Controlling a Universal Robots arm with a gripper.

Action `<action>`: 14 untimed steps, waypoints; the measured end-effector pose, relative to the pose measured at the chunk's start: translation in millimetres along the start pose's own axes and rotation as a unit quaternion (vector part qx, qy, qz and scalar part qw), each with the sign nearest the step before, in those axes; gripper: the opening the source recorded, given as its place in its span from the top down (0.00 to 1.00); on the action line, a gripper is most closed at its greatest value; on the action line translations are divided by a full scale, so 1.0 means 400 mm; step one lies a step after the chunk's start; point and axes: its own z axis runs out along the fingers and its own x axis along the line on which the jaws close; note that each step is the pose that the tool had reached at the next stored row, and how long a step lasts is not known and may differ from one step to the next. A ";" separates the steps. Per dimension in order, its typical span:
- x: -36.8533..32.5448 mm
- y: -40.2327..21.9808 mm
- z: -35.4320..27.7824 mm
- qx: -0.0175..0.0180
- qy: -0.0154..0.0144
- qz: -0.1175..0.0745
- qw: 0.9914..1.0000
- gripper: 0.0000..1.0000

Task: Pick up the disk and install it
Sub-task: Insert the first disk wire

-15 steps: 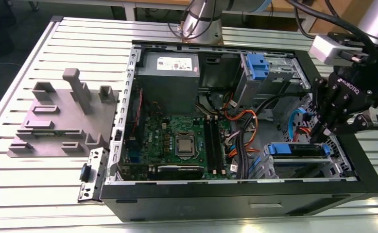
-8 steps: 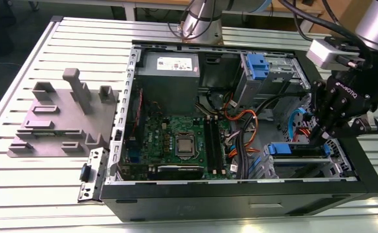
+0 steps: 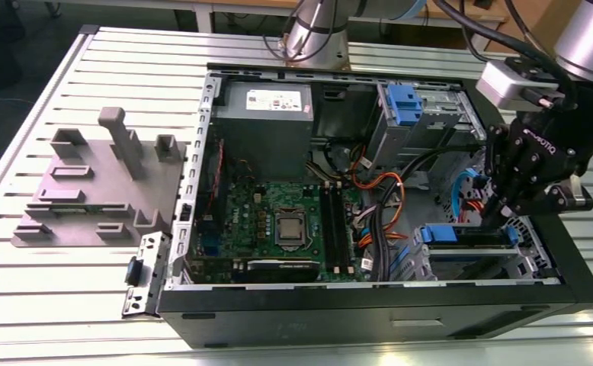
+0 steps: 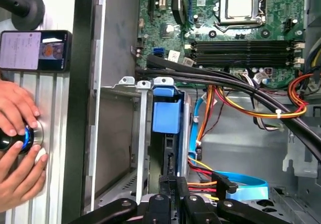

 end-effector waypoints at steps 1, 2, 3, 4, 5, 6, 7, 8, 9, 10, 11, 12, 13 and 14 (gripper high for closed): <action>0.000 0.000 0.000 0.000 -0.002 0.001 1.000 0.84; 0.000 0.000 0.000 0.000 -0.004 0.003 1.000 0.84; 0.000 0.000 0.000 -0.001 -0.004 0.005 1.000 0.84; 0.001 0.001 0.000 -0.001 -0.005 0.007 1.000 0.84; 0.001 0.001 0.001 -0.001 -0.005 0.009 1.000 0.84; 0.002 0.001 0.001 -0.002 -0.006 0.010 1.000 0.84; 0.004 0.000 0.002 -0.002 -0.008 0.012 1.000 0.84; 0.008 0.000 0.003 -0.002 -0.009 0.013 1.000 0.84; 0.011 0.000 0.004 -0.002 -0.010 0.013 1.000 0.84; 0.014 0.000 0.005 -0.002 -0.013 0.013 1.000 0.84; 0.016 0.000 0.006 -0.002 -0.016 0.013 1.000 0.84; 0.018 0.001 0.007 -0.002 -0.021 0.012 1.000 0.84; 0.020 0.001 0.007 -0.002 -0.025 0.012 1.000 0.84; 0.023 0.001 0.008 -0.002 -0.031 0.012 0.999 0.84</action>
